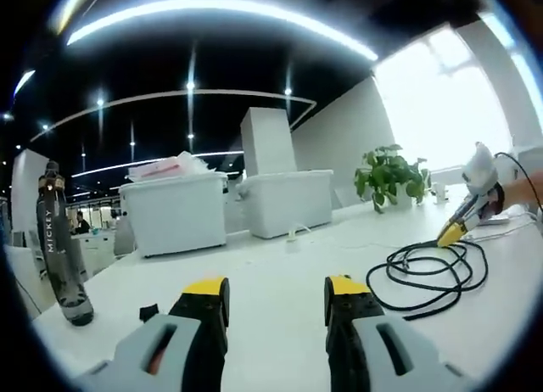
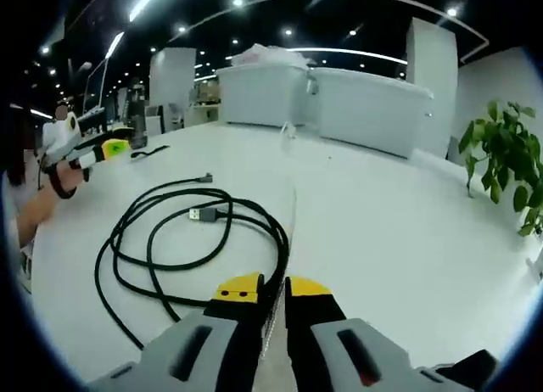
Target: Coil the Type-C to USB data cable on the desktop and secure it with Velcro straps.
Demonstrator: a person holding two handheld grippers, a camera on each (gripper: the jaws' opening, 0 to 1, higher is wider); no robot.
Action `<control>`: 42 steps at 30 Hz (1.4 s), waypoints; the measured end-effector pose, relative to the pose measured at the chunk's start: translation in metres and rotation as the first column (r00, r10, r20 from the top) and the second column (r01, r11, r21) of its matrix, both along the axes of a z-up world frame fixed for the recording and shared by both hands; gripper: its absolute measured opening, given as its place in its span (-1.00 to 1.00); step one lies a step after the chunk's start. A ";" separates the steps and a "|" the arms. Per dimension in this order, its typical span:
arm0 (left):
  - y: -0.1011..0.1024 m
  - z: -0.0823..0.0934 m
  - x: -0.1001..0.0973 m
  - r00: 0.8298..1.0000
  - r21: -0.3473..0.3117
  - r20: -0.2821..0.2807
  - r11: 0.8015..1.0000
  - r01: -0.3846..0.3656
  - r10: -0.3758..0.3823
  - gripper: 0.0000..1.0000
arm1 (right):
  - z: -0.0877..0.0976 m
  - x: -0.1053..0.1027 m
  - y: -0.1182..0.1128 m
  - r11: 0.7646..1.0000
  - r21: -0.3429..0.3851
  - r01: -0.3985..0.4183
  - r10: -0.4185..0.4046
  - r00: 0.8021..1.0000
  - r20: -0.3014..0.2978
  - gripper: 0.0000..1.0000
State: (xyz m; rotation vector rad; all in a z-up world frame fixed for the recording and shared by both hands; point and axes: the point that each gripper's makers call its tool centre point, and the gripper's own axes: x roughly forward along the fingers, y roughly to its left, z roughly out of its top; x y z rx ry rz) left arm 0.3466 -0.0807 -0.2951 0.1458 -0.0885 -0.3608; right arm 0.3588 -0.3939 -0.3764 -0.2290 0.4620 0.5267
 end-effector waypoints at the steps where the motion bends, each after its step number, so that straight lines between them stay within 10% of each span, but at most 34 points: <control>1: -0.001 0.000 0.000 1.000 0.012 0.004 1.000 -0.001 0.001 -0.09 | 0.002 0.000 0.000 1.000 -0.002 0.003 -0.003 1.000 0.000 -0.88; 12: -0.003 -0.004 0.001 1.000 0.017 -0.007 1.000 0.014 -0.013 -0.09 | 0.030 0.000 0.013 0.999 0.017 -0.031 0.029 0.994 0.107 -0.95; 27: -0.047 0.024 -0.002 0.972 0.003 0.022 0.972 0.233 -0.233 -0.09 | 0.102 0.005 0.150 0.960 0.041 -0.277 0.246 0.904 0.349 -0.96; 31: -0.071 0.032 -0.005 0.944 0.166 0.014 0.932 0.322 -0.329 -0.07 | 0.113 0.005 0.169 0.947 -0.083 -0.309 0.314 0.846 0.431 -0.96; 39: -0.079 -0.006 -0.014 0.945 0.293 -0.023 0.902 0.318 -0.326 -0.29 | 0.105 -0.056 0.196 0.789 -0.166 -0.591 0.585 0.642 0.496 -0.96; 41: -0.089 -0.009 -0.028 0.919 0.388 -0.003 0.846 0.364 -0.394 -0.67 | 0.105 -0.061 0.195 0.778 -0.131 -0.615 0.588 0.638 0.497 -0.96; 42: -0.091 -0.010 -0.032 0.922 0.376 -0.002 0.854 0.359 -0.387 -0.80 | 0.105 -0.060 0.195 0.779 -0.107 -0.617 0.580 0.647 0.495 -0.95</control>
